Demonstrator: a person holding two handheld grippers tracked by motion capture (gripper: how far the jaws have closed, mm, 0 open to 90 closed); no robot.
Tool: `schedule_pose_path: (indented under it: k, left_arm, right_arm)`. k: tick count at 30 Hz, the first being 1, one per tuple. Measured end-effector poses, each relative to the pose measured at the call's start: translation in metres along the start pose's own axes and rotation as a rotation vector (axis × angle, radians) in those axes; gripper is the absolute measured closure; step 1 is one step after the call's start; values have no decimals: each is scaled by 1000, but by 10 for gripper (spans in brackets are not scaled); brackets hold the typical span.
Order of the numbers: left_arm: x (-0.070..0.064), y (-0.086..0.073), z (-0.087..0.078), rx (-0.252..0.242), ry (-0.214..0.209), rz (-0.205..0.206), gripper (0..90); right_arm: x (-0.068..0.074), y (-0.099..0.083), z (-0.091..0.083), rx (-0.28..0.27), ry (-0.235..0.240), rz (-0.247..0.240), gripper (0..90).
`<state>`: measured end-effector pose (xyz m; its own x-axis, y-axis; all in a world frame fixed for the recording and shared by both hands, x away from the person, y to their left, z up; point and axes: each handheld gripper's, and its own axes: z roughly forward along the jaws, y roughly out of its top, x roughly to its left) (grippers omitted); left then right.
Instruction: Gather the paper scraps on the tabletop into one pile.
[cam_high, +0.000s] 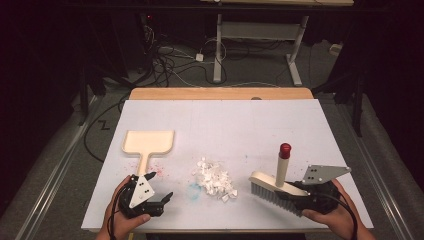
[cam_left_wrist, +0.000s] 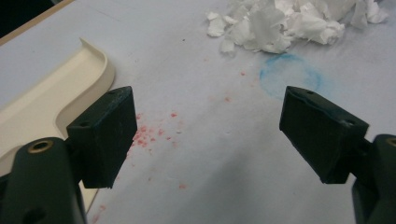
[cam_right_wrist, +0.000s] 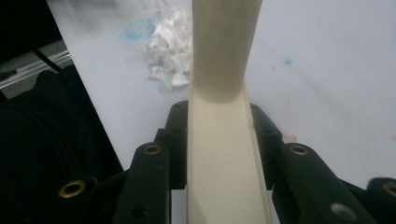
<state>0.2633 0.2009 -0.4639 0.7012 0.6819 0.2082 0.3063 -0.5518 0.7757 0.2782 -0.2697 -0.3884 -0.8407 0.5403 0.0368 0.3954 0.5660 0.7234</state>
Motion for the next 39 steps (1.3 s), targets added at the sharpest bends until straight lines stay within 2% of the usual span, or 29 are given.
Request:
schedule_pose_path:
  k: [2,4,8,11,15,17,19,22,24,27,30,32,34,37,38,39]
  left_arm:
    - [0,0,1,-2,3,11,183]
    - [-1,0,2,6,-5,4,183]
    - [-2,2,3,8,-10,9,183]
    - [-2,2,4,12,-13,10,183]
    - [-1,2,5,12,-11,20,183]
    - [0,2,6,9,-16,13,183]
    - [0,1,5,4,-30,-9,183]
    - [1,1,5,-5,-28,-3,183]
    - [0,1,5,5,-33,-10,183]
    - [0,1,7,5,-32,0,183]
    - [-1,2,8,9,-36,6,183]
    - [-1,2,8,10,-39,7,183]
    - [-1,1,8,15,-47,-3,183]
    - [-1,1,8,16,-50,-6,183]
    - [-1,1,8,17,-51,-5,184]
    - [-2,1,9,17,-51,-4,184]
  right_arm:
    - [-6,-5,-2,13,1,30,675]
    - [-13,-7,-3,33,7,56,675]
    - [-31,-10,5,76,23,98,675]
    - [-47,-7,11,88,3,125,673]
    - [-64,-2,23,111,-4,128,659]
    - [-71,2,27,125,6,138,644]
    - [-77,7,33,138,-6,126,616]
    - [-86,13,41,164,-18,133,585]
    - [-93,15,46,163,6,140,577]
    - [-102,21,48,161,25,156,555]
    - [-110,28,49,180,39,133,531]
    - [-114,33,49,185,32,124,503]
    - [-118,36,48,193,3,128,456]
    - [-124,37,43,184,-25,154,442]
    - [-126,37,43,185,-24,158,478]
    - [-127,36,42,175,-53,144,534]
